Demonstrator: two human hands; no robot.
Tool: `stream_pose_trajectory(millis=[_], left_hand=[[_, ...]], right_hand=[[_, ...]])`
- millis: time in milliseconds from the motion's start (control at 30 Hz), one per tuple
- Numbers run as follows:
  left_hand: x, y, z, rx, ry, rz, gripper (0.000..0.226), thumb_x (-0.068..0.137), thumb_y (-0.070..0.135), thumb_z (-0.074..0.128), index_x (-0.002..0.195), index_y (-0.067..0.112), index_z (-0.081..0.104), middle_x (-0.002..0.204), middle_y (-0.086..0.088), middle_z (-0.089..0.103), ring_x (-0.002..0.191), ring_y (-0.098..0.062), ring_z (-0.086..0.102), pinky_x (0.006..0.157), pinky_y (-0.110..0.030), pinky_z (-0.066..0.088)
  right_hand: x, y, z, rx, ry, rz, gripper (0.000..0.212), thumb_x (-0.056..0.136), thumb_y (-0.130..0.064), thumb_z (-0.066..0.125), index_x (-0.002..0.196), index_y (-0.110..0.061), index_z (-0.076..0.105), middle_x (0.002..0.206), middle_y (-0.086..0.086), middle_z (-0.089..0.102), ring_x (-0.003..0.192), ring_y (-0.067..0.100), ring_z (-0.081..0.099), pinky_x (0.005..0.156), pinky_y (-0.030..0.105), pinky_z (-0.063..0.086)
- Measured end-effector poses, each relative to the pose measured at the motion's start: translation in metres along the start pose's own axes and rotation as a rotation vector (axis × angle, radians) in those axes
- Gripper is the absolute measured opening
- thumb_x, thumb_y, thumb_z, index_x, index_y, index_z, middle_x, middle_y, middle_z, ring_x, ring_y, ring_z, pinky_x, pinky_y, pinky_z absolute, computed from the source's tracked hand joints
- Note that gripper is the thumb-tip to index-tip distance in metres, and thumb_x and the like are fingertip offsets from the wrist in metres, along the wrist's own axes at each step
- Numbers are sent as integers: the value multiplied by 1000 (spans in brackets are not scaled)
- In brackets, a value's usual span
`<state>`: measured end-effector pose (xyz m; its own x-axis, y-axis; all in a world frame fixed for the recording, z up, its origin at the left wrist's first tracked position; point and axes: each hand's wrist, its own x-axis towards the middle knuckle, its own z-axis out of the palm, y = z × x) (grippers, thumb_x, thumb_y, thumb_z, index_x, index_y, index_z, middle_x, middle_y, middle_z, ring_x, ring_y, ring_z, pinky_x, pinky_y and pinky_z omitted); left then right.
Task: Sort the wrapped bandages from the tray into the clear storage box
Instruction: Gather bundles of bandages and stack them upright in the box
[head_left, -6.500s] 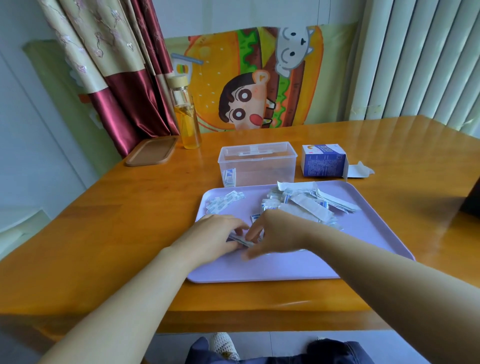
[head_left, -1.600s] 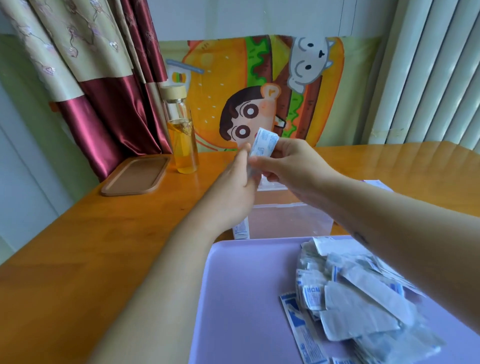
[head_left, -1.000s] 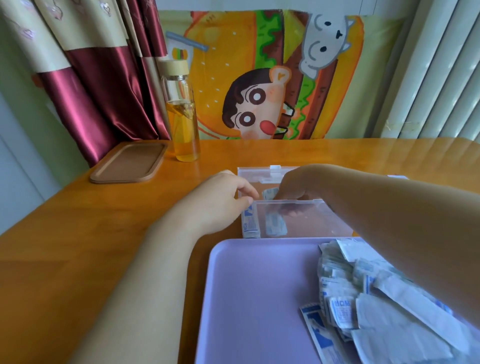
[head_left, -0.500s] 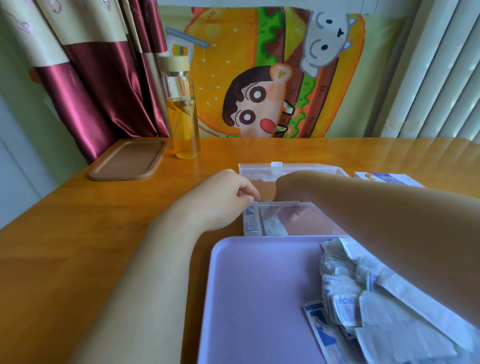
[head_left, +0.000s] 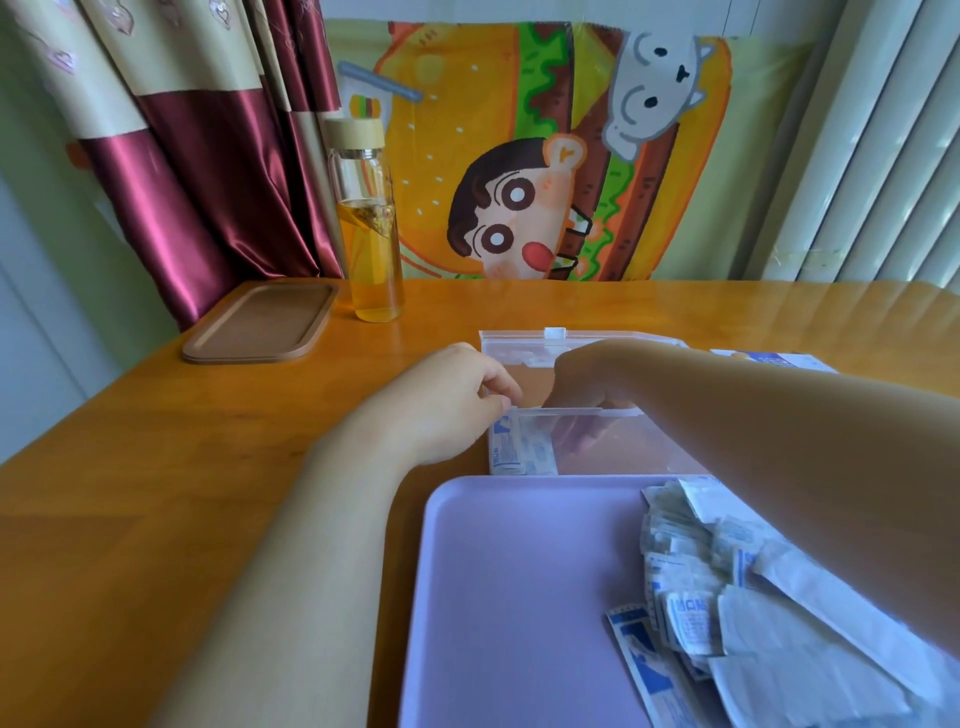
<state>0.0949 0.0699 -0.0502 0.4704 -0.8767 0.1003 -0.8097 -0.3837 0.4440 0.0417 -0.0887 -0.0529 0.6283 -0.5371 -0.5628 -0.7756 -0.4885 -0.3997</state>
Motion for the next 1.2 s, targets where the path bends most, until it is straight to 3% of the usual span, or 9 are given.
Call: stream_pose_trajectory(millis=[167, 233, 367, 567, 667, 767, 900, 1067, 1200], left_hand=[[-1, 4, 2, 14, 34, -11, 24, 98, 22, 47, 113, 28, 65, 125, 6, 49, 99, -7, 42, 74, -20, 35], [-4, 10, 3, 14, 62, -11, 24, 98, 21, 47, 115, 26, 64, 125, 6, 50, 100, -6, 43, 74, -19, 36], [-12, 13, 12, 36, 132, -21, 31, 97, 15, 47, 125, 24, 58, 133, 3, 47, 117, -14, 44, 91, -24, 41], [-54, 31, 33, 116, 247, 93, 38, 95, 12, 50, 131, 23, 52, 135, 6, 44, 126, -15, 36, 102, -23, 28], [-88, 56, 57, 82, 85, 267, 30, 92, 11, 53, 117, 25, 62, 122, 7, 56, 118, -12, 49, 99, -19, 33], [-111, 76, 81, 9, -80, 284, 26, 90, 9, 54, 106, 23, 68, 107, 9, 60, 105, -10, 55, 91, -21, 40], [-126, 88, 96, -88, -94, 239, 16, 89, 19, 61, 102, 25, 69, 96, 16, 55, 91, -5, 55, 80, -16, 43], [-138, 95, 99, 62, -171, 224, 32, 90, 30, 59, 122, 30, 60, 121, 12, 55, 108, -8, 51, 91, -23, 42], [-147, 96, 94, 178, -173, 225, 41, 93, 29, 54, 133, 33, 49, 130, 8, 56, 115, -15, 53, 94, -26, 43]], right_hand=[[-22, 9, -10, -218, 329, -156, 21, 90, -26, 59, 94, -5, 64, 93, 7, 69, 71, 18, 62, 59, 24, 50], [-41, 19, -11, -319, 536, -287, 23, 92, -24, 53, 99, -9, 69, 100, 7, 69, 82, 21, 63, 69, 31, 55], [-93, 48, 8, -147, 791, -628, 15, 88, -19, 56, 88, -22, 71, 77, -12, 63, 76, 12, 61, 71, 32, 55], [-161, 100, 47, -363, 378, -684, 14, 87, -25, 62, 97, -30, 69, 78, -19, 62, 71, 0, 55, 62, 9, 43], [-186, 128, 56, -494, 346, -614, 14, 88, -30, 61, 96, -38, 68, 70, -24, 55, 64, -3, 51, 57, 0, 35], [-195, 150, 66, -439, 204, -579, 18, 84, -24, 64, 99, -33, 71, 66, -24, 54, 62, -7, 52, 58, 5, 35], [-199, 170, 87, -521, 172, -569, 31, 86, -31, 64, 116, -31, 64, 91, -14, 61, 84, 4, 55, 72, 18, 42], [-203, 189, 82, -505, 267, -475, 37, 84, -37, 66, 120, -31, 62, 79, -17, 46, 87, 11, 51, 75, 26, 43], [-207, 196, 77, -585, 311, -411, 33, 82, -41, 66, 113, -29, 66, 98, -8, 58, 92, 16, 56, 78, 31, 48]])
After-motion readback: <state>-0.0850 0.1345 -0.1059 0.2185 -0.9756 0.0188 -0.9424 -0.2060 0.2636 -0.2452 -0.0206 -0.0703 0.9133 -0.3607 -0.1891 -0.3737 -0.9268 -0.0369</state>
